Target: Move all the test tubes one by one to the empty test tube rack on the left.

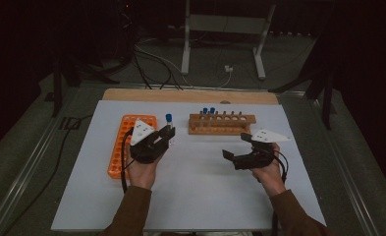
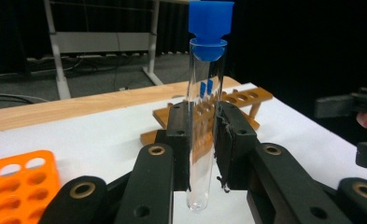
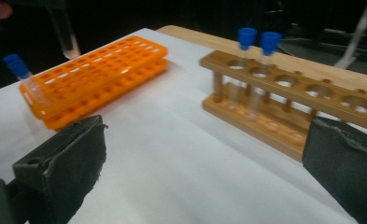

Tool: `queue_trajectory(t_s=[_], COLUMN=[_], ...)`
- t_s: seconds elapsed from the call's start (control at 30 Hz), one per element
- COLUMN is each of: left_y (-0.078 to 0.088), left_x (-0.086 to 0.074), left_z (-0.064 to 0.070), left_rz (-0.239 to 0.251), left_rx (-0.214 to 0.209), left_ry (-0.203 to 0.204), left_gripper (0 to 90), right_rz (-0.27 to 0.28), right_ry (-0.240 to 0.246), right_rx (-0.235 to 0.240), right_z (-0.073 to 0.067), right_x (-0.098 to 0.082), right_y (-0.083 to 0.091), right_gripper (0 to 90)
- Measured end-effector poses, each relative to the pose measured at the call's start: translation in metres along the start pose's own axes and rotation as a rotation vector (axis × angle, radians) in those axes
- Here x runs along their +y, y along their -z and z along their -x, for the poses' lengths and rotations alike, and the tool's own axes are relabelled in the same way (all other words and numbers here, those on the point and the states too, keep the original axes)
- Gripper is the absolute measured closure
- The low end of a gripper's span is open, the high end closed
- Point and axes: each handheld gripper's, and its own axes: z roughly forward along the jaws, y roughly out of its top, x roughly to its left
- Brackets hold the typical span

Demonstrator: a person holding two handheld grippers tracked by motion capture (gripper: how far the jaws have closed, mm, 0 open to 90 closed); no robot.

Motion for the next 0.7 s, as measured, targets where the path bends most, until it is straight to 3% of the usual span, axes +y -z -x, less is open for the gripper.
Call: queue_trajectory(t_s=[0.3,0.7], left_y=[0.015,0.04], left_x=[0.005,0.002], left_z=[-0.017,-0.045], left_rz=[0.045,0.067], left_rx=[-0.008,-0.004], left_ry=[0.037,0.037], left_gripper=[77.7,78.0], right_rz=[0.032,0.033], right_ry=[-0.02,-0.066], right_rx=[-0.056,-0.076], right_z=[0.011,0.025], right_x=[-0.011,-0.019], right_y=[0.02,0.03], right_gripper=[0.1,0.2])
